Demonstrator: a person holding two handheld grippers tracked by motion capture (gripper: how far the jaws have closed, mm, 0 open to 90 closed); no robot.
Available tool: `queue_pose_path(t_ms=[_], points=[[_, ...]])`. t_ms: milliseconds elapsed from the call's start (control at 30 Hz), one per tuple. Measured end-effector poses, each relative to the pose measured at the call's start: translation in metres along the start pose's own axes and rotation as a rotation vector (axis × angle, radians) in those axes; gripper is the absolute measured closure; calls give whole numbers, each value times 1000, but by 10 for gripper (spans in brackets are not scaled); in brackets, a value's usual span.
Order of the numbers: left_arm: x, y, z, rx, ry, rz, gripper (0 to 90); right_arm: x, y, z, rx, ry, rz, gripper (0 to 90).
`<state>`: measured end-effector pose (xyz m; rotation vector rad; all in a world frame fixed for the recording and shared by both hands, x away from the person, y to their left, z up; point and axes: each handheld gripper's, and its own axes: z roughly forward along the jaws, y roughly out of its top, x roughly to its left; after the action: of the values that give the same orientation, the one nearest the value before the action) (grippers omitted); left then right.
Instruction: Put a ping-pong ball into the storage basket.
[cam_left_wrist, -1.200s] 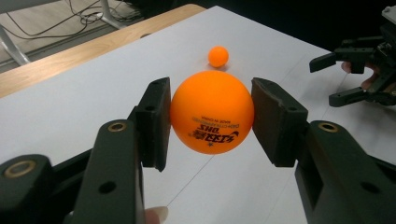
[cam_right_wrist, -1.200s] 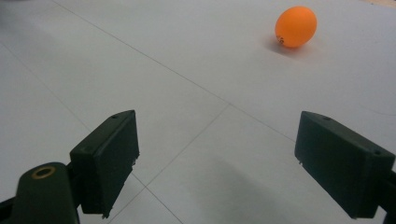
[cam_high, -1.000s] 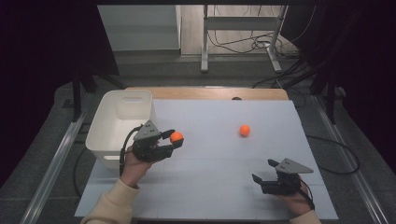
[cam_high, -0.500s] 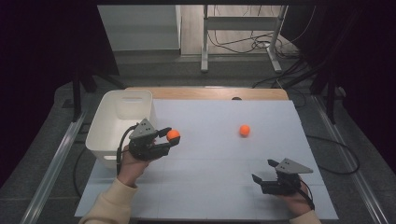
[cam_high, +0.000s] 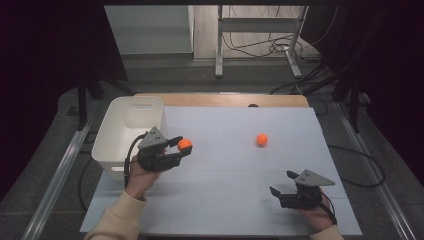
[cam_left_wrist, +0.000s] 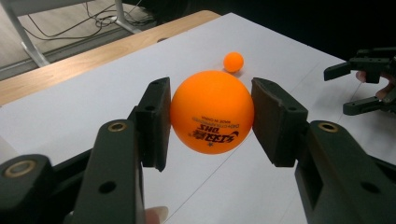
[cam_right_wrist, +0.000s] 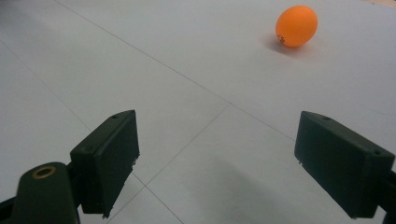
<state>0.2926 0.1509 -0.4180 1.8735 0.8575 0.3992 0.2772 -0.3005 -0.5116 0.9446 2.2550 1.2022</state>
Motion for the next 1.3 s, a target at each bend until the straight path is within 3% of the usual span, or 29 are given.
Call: queue_pose_path(t_ms=[1300], points=[[-6, -3, 8, 28, -14, 13, 502, 0, -1, 1, 17, 3, 0, 143]])
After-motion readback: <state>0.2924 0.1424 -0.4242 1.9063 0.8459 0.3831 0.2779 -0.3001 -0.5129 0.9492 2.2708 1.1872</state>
